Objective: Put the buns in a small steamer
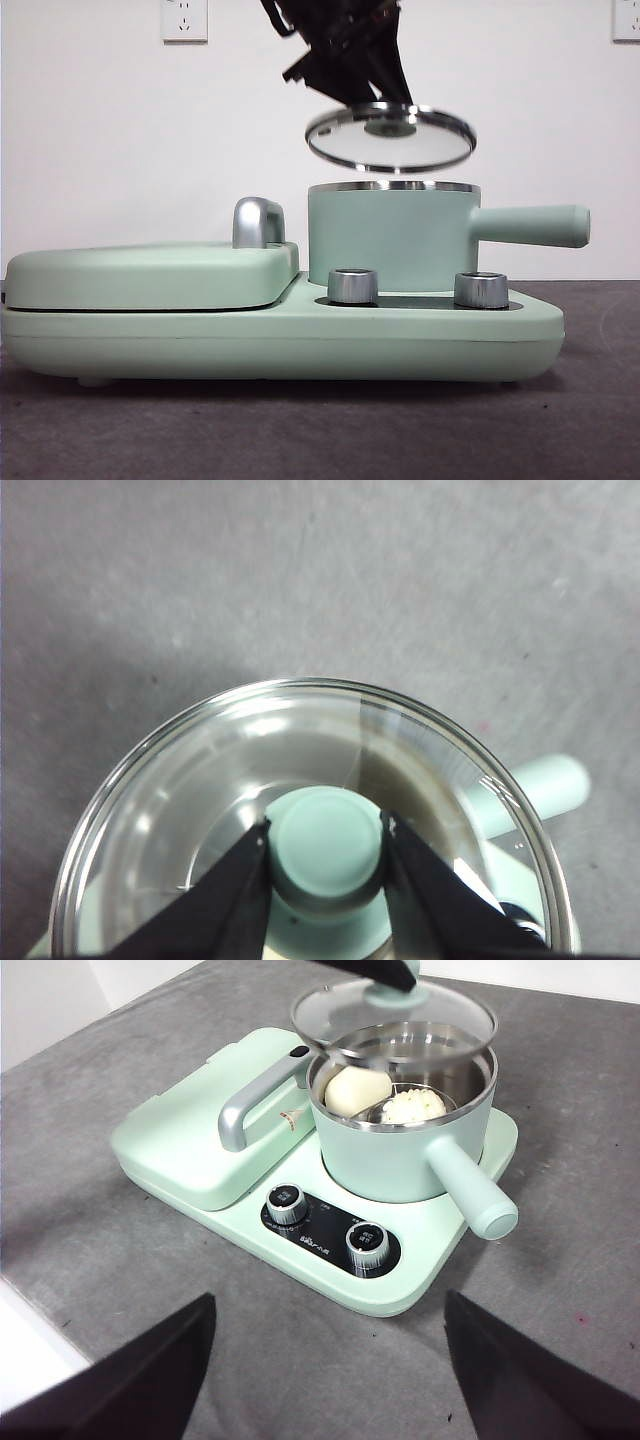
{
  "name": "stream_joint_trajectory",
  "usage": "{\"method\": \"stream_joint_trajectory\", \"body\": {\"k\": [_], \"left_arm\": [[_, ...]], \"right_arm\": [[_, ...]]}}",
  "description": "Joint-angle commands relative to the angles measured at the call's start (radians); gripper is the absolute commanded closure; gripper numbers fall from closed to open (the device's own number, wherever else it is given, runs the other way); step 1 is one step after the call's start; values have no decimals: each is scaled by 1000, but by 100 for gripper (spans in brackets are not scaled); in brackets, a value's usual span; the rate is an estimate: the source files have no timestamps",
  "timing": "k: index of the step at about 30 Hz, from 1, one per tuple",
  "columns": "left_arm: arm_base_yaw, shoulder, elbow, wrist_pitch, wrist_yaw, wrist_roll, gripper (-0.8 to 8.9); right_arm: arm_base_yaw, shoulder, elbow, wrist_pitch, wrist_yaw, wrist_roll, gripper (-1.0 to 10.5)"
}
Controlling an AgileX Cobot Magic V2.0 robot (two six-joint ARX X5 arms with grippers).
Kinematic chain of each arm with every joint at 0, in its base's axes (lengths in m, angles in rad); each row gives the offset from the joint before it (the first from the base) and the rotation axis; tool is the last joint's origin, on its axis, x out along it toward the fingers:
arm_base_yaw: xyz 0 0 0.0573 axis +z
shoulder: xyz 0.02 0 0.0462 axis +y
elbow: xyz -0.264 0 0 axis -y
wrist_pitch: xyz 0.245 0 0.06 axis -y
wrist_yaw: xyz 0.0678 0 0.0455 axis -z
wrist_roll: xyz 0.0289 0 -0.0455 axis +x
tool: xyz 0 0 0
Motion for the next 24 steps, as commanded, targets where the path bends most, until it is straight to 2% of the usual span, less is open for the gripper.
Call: {"method": "stream_joint_trajectory", "body": {"k": [1,17,22,24], "left_arm": [[-11,32,31,24,7,10,798],[-17,70,31,8,7,14,798],[-18,70,31,-19,6,34,798],[-23,74,31,-42,6,81,798]], "right_arm": [[6,-2,7,10,1,16,585],[6,-2,7,17,5,26,585],[6,-2,7,17,5,31,585],[6,-2,7,17,5,42,585]]}}
